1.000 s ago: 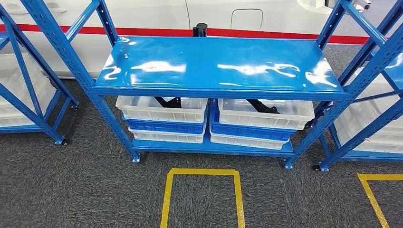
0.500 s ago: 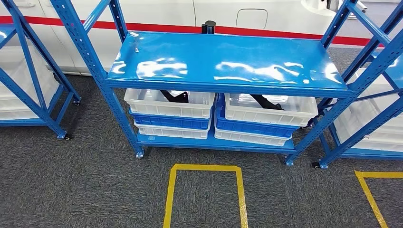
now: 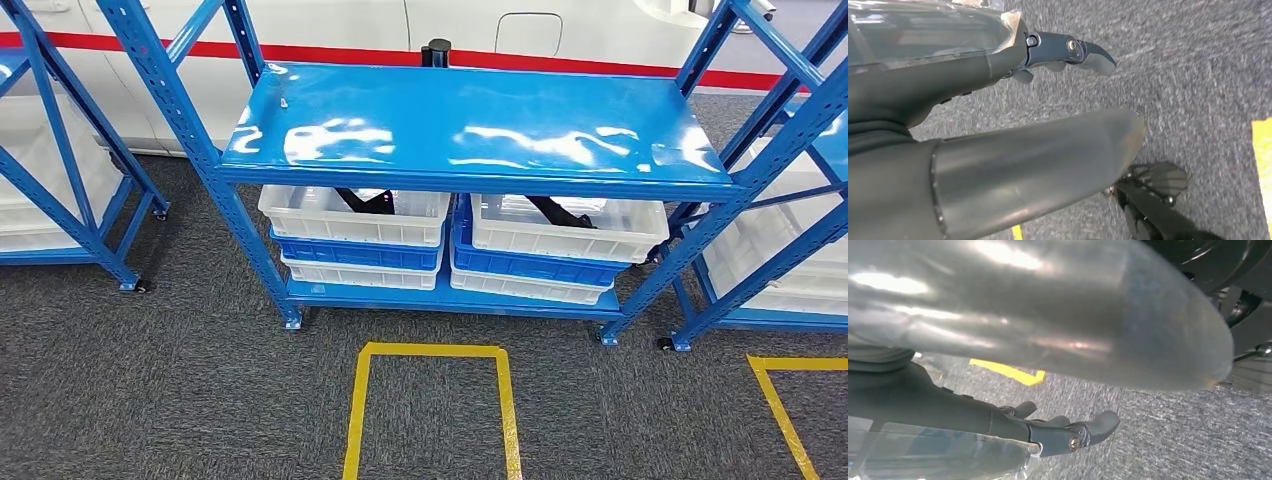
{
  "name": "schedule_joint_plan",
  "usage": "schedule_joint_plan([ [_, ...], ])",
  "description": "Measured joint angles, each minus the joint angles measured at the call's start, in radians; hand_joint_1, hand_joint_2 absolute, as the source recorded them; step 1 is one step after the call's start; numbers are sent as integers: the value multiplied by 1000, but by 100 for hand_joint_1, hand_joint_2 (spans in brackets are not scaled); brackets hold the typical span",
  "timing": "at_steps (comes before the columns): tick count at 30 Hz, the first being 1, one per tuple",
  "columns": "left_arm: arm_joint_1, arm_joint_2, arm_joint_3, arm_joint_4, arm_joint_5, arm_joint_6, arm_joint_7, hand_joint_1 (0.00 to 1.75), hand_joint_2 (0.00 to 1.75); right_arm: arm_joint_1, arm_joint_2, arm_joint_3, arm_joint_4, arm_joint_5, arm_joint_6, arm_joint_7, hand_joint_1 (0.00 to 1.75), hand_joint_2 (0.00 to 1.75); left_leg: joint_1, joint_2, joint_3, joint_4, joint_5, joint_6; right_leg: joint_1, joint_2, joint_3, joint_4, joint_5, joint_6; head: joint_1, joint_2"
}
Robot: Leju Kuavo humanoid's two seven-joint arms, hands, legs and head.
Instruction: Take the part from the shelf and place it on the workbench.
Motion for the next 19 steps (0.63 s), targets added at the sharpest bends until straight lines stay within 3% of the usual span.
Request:
schedule_joint_plan([
  [10,59,21,-196,-67,273,-97,81,0,0,51,17,-116,-62,16,20,-34,0,0,3,0,0,0,1,-1,3,0,0,1,0,0,0,0],
  [19,69,27,-245,-85,323,-116,94,0,0,60,20,-146,-79,18,28,-41,0,0,3,0,0,0,1,-1,3,0,-1,1,0,0,0,0],
])
